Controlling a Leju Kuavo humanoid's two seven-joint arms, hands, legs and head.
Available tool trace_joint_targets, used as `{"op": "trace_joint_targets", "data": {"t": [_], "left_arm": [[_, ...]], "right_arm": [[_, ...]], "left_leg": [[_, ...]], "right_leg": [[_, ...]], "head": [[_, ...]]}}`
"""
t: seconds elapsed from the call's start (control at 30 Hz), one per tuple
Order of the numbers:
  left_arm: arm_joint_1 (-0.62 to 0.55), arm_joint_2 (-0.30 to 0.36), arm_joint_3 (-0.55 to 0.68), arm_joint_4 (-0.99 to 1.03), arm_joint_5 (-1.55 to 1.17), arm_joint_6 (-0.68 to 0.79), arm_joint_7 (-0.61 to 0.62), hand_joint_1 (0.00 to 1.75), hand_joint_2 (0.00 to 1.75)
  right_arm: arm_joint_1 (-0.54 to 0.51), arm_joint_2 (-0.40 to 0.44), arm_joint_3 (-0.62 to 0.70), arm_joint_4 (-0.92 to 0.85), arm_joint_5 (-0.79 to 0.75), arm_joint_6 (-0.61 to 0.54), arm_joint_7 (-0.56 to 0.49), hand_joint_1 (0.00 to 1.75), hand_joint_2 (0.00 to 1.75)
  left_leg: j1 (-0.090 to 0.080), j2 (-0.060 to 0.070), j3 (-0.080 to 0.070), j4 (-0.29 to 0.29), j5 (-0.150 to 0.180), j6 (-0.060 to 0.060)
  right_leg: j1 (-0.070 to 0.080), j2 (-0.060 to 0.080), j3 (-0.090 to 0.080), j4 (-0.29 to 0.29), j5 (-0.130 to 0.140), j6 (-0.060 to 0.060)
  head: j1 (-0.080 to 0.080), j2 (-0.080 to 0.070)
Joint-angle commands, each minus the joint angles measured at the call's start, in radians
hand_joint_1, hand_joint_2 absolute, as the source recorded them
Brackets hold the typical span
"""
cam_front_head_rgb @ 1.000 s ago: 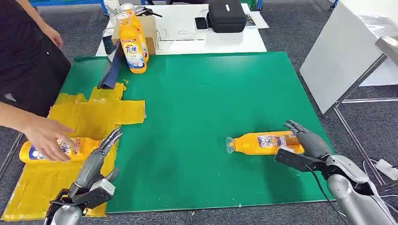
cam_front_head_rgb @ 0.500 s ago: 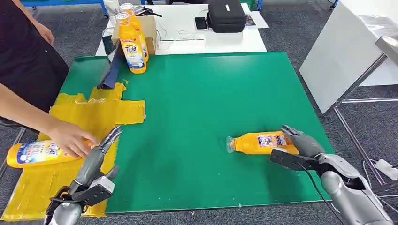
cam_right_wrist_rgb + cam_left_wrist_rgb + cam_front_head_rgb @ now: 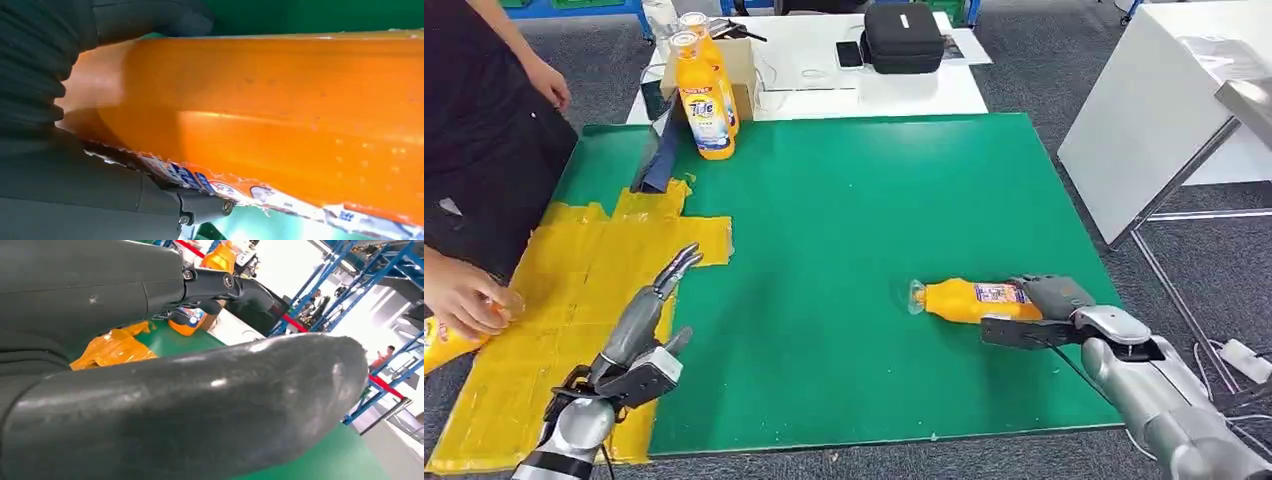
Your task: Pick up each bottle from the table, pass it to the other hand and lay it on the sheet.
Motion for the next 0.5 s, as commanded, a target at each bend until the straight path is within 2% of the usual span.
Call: {"op": "trace_joint_targets", "data": {"t": [0.03,0.07,0.1,0.13,0.17,0.2,0.27,0.3,0.37,0.4,0.43,0.5], "left_arm": [[-0.01,-0.004,-0.027,0.049,0.109,-0.07,0.007,0.0,0.0],[0.004,-0.003,-0.019,0.033,0.137,-0.094,0.009,0.0,0.0],[0.036,-0.032,0.036,0.0,0.316,-0.222,0.021,0.0,0.0],[0.064,-0.049,0.065,-0.041,0.379,-0.274,0.037,0.0,0.0],[0.083,-0.053,0.07,-0.068,0.378,-0.281,0.043,0.0,0.0],[0.089,-0.087,0.094,-0.084,0.472,-0.353,0.053,0.0,1.75],[0.094,-0.109,0.092,-0.11,0.487,-0.361,0.075,0.0,1.75],[0.092,-0.132,0.097,-0.115,0.542,-0.386,0.082,0.0,1.75],[0.09,-0.148,0.08,-0.134,0.557,-0.389,0.1,0.0,1.75],[0.088,-0.159,0.08,-0.134,0.583,-0.394,0.109,0.0,1.75],[0.089,-0.17,0.072,-0.141,0.61,-0.401,0.132,0.0,1.75],[0.096,-0.189,0.037,-0.161,0.65,-0.417,0.142,0.0,1.75]], "right_arm": [[0.082,0.134,-0.075,0.099,-0.223,-0.06,-0.081,1.75,1.75],[0.103,0.152,-0.107,0.061,-0.268,-0.055,-0.083,1.75,1.75],[0.192,0.251,-0.307,-0.08,-0.514,-0.071,-0.204,1.75,1.75],[0.246,0.311,-0.351,-0.21,-0.558,-0.08,-0.176,1.75,1.75],[0.273,0.331,-0.335,-0.29,-0.548,-0.091,-0.107,1.75,1.75],[0.319,0.407,-0.389,-0.413,-0.68,-0.079,-0.163,1.75,1.75],[0.352,0.439,-0.371,-0.523,-0.73,-0.085,-0.115,1.75,1.75],[0.364,0.47,-0.378,-0.56,-0.773,-0.083,-0.151,1.75,1.75],[0.382,0.499,-0.351,-0.603,-0.779,-0.096,-0.147,1.75,1.75],[0.386,0.513,-0.345,-0.609,-0.788,-0.097,-0.152,1.75,1.75],[0.39,0.532,-0.324,-0.613,-0.79,-0.094,-0.154,1.75,1.75],[0.385,0.572,-0.259,-0.587,-0.777,-0.093,-0.152,1.75,1.75]], "left_leg": [[0.003,-0.005,0.004,-0.005,0.003,-0.001],[0.002,-0.003,0.005,-0.003,0.001,-0.001],[0.003,-0.001,0.006,-0.005,0.002,-0.002],[0.003,0.001,0.006,-0.003,0.0,-0.001],[0.004,0.002,0.006,-0.004,0.001,-0.002],[0.006,0.007,0.006,-0.002,-0.001,-0.002],[0.007,0.013,0.006,-0.003,-0.005,-0.006],[0.009,0.014,0.004,-0.001,-0.007,-0.009],[0.007,0.012,0.004,-0.002,-0.005,-0.01],[0.007,0.007,-0.004,0.0,-0.002,-0.007],[0.007,0.002,-0.005,0.0,0.001,-0.006],[0.008,-0.002,-0.007,0.0,0.001,-0.007]], "right_leg": [[0.002,0.0,0.006,-0.006,0.002,-0.004],[0.002,0.001,0.006,-0.004,0.001,-0.003],[0.003,0.003,0.007,-0.006,0.002,-0.004],[0.003,0.003,0.007,-0.004,0.001,-0.003],[0.004,0.006,0.007,-0.005,0.002,-0.004],[0.006,0.009,0.007,-0.004,0.002,-0.003],[0.007,0.017,0.007,-0.003,0.002,-0.005],[0.009,0.015,0.005,0.0,0.0,-0.006],[0.007,0.015,0.0,0.002,0.0,-0.009],[0.008,0.009,-0.004,0.002,0.0,-0.007],[0.008,0.004,-0.006,0.002,-0.001,-0.007],[0.009,0.001,-0.005,0.002,-0.002,-0.008]], "head": [[0.0,0.0],[0.0,0.0],[0.0,0.0],[0.0,0.0],[0.0,0.0],[0.001,0.0],[0.001,0.0],[-0.001,0.0],[-0.002,0.0],[-0.001,0.0],[-0.001,0.0],[0.0,0.0]]}}
